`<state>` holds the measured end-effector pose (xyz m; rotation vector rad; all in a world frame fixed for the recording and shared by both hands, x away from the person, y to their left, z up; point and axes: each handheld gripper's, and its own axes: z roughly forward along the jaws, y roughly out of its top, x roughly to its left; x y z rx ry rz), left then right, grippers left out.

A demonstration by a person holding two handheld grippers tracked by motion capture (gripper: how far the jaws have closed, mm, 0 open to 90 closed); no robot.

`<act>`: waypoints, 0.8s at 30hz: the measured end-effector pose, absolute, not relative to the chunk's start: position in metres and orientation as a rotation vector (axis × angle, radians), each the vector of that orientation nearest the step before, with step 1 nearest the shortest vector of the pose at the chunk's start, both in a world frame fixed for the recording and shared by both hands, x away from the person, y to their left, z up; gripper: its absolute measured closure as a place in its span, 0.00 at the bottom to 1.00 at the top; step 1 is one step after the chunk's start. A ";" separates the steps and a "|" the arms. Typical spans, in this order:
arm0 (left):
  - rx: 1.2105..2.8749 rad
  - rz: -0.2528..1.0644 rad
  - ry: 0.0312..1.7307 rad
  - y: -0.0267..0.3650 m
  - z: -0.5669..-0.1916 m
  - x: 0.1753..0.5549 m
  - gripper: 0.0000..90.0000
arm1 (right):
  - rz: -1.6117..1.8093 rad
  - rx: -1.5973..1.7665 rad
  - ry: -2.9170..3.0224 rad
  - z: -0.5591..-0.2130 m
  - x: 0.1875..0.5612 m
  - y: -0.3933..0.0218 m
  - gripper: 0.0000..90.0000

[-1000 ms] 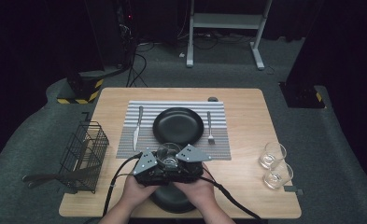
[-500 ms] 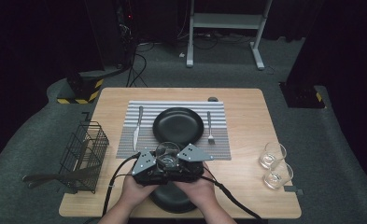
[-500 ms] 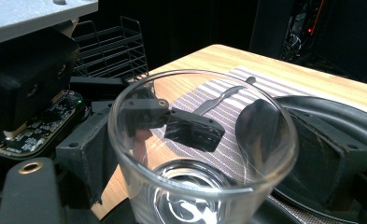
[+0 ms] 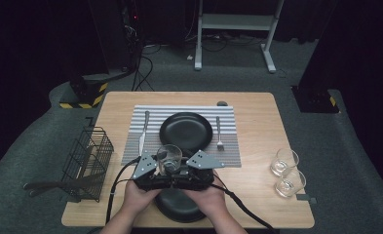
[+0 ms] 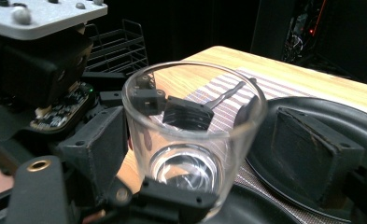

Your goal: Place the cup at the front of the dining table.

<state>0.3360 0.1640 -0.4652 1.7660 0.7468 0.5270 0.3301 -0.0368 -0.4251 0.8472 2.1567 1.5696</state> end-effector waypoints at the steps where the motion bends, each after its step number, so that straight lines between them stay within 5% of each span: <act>1: 1.766 0.527 0.747 0.164 -0.465 0.336 0.25 | 1.573 0.846 2.154 -0.425 0.330 -0.037 0.22; 24: 1.723 0.578 0.859 0.197 -0.468 0.338 0.25 | 1.532 0.884 2.124 -0.433 0.333 -0.061 0.25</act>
